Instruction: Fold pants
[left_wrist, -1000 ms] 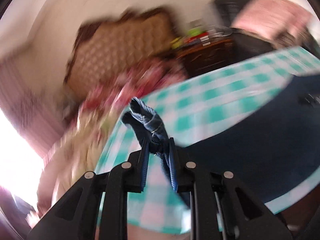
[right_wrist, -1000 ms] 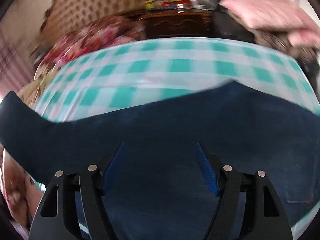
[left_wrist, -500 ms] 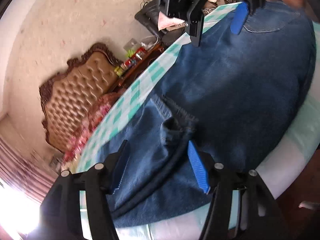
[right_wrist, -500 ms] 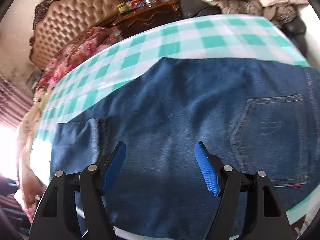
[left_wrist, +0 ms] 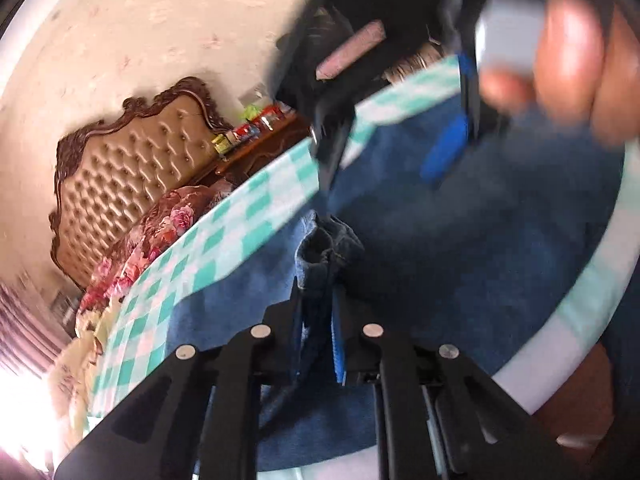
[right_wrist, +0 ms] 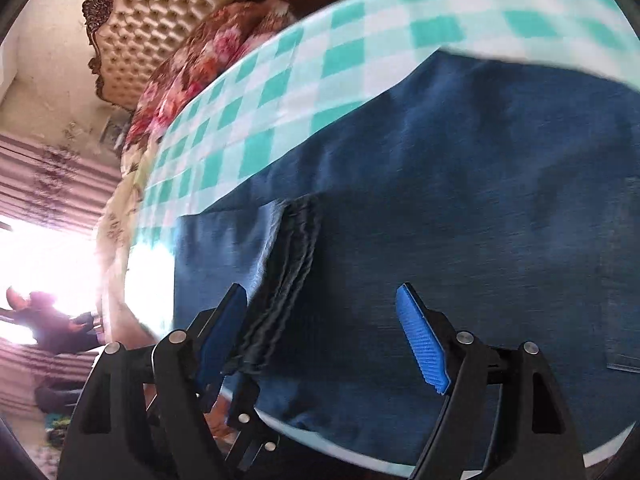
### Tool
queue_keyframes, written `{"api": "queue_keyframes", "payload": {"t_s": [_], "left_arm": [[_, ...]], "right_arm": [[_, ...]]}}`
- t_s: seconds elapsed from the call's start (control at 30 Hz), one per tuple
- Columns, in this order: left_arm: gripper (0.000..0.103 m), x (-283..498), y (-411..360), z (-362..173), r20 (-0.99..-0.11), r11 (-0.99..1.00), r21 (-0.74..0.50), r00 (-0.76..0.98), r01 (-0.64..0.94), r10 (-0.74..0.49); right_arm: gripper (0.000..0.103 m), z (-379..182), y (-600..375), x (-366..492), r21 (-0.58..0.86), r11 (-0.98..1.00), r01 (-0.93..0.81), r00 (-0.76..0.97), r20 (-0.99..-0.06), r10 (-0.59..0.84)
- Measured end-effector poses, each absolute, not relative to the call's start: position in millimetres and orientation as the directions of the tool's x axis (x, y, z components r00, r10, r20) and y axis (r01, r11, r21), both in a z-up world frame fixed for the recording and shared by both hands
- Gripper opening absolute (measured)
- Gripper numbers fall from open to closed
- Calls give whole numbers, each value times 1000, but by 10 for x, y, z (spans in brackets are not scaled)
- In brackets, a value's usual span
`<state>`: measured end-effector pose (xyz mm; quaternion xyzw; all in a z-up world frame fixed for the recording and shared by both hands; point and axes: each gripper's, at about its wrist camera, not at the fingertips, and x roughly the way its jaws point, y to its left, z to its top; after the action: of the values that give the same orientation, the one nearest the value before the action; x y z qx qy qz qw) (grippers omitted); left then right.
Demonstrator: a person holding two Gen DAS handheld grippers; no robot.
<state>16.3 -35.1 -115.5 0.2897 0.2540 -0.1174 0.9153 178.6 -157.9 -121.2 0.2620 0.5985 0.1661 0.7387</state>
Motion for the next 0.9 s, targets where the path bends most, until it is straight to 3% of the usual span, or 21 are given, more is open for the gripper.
{"api": "queue_keyframes", "payload": {"t_s": [0.33,0.5,0.73,0.9], "left_arm": [[12,61,-214,-922,-513,828,429,852,362,-106],[12,-5,-224,-982,-520,825,431,848,366,-105],[12,-31,-321,-1112,-532,799,450,838,399,-119],[12,-66,-436,-1230,-531,750,514,841,415,-101]], "right_arm": [[75,-1389,-968,2243,646,762,40,103,-761,640],[75,-1344,-1032,2303,661,749,44,127,-748,652],[76,-1543,-1203,2286,784,610,116,113,-621,776],[72,-1550,-1116,2291,713,698,65,108,-701,705]]}}
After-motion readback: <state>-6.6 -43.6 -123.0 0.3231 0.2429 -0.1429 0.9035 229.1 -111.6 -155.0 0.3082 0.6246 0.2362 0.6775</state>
